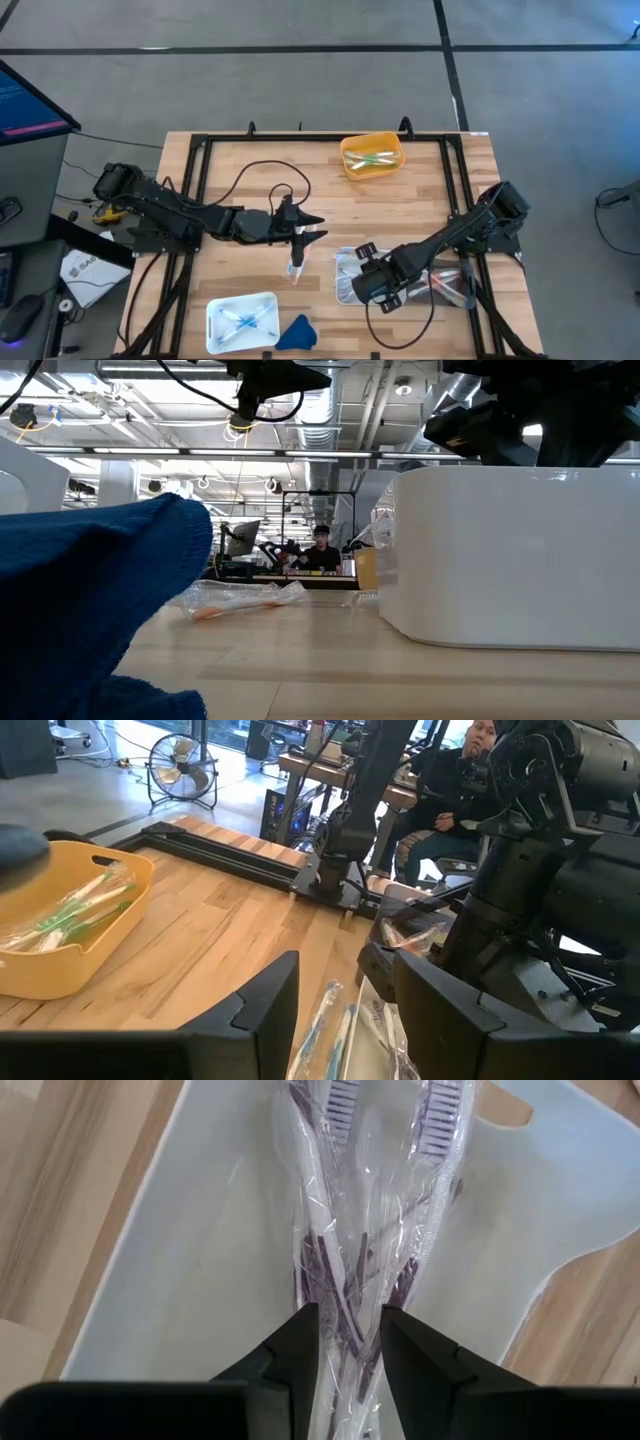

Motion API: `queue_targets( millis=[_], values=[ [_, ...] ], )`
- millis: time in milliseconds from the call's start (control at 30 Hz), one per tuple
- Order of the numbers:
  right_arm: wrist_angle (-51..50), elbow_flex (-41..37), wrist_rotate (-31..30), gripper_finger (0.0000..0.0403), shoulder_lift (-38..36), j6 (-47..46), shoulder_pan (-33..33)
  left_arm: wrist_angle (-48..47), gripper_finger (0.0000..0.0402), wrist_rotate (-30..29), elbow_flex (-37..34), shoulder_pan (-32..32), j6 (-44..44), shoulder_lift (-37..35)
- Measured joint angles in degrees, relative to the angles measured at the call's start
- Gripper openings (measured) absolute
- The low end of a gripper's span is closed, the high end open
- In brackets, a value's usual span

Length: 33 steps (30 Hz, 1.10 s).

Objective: Pick & Place Toothbrushes
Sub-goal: Put the violet toothbrush into the right white bin

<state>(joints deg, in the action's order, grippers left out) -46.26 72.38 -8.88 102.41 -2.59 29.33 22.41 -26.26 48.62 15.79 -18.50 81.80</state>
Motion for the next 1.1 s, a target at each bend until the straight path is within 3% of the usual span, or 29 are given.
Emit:
queue_targets(
  millis=[1100],
  values=[
    [0.04,0.00,0.02,0.0102,0.00,4.74,-2.91,1.30,0.0157,-0.02,0.00,0.00,0.04,-0.02]
  ],
)
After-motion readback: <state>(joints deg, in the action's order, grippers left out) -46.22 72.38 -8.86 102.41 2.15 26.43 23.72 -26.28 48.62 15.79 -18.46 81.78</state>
